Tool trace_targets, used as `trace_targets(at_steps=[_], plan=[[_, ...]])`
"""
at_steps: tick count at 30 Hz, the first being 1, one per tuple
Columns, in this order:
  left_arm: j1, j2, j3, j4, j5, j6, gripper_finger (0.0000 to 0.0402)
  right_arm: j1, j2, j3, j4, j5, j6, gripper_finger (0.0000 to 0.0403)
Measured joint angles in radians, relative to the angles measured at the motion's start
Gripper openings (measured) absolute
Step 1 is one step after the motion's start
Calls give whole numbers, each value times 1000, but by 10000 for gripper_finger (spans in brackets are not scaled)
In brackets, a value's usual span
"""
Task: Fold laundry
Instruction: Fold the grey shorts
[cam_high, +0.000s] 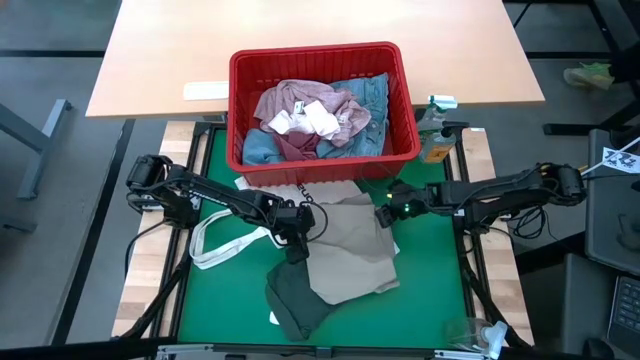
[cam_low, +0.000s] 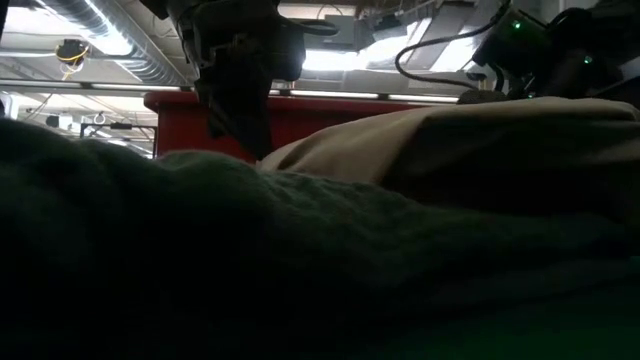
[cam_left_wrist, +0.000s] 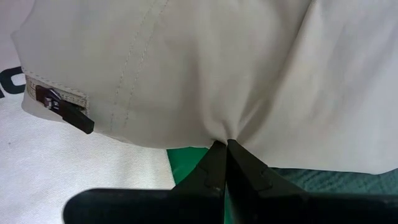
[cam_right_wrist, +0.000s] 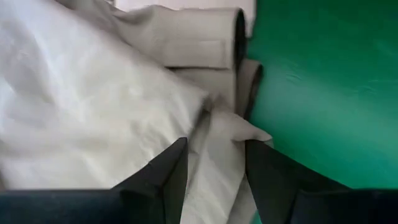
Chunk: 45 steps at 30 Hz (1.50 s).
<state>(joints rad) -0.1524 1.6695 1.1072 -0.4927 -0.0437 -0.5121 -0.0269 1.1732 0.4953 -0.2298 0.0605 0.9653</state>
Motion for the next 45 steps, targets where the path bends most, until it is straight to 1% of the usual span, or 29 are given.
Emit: trace_targets(at_steps=[4, 6, 9, 13, 16, 19, 22, 25, 31, 34, 37, 40, 45], plan=[[0, 0, 0, 1, 0, 0, 0, 0, 0, 0, 3, 0, 0, 146], [0, 0, 0, 1, 0, 0, 0, 0, 0, 0, 3, 0, 0, 127], [0, 0, 0, 2, 0, 0, 0, 0, 0, 0, 6, 0, 0, 87], [0, 0, 0, 7, 0, 0, 0, 0, 1, 0, 68, 0, -1, 39], [0, 0, 0, 7, 0, 0, 0, 0, 1, 0, 116, 0, -1, 18], [0, 0, 0, 7, 0, 0, 0, 0, 1, 0, 117, 0, -4, 11], [0, 0, 0, 8, 0, 0, 0, 0, 1, 0, 108, -2, -3, 20], [0, 0, 0, 8, 0, 0, 0, 0, 1, 0, 106, -18, -3, 43], [0, 0, 0, 8, 0, 0, 0, 0, 4, 0, 106, -19, -2, 120], [0, 0, 0, 8, 0, 0, 0, 0, 31, 0, 106, -19, 0, 157], [0, 0, 0, 8, 0, 0, 0, 0, 80, 0, 119, -30, 31, 183], [0, 0, 0, 8, 0, 0, 0, 0, 124, 0, 164, -38, 20, 192], [0, 0, 0, 7, 0, 0, 0, 0, 158, 0, 311, -86, -54, 184]])
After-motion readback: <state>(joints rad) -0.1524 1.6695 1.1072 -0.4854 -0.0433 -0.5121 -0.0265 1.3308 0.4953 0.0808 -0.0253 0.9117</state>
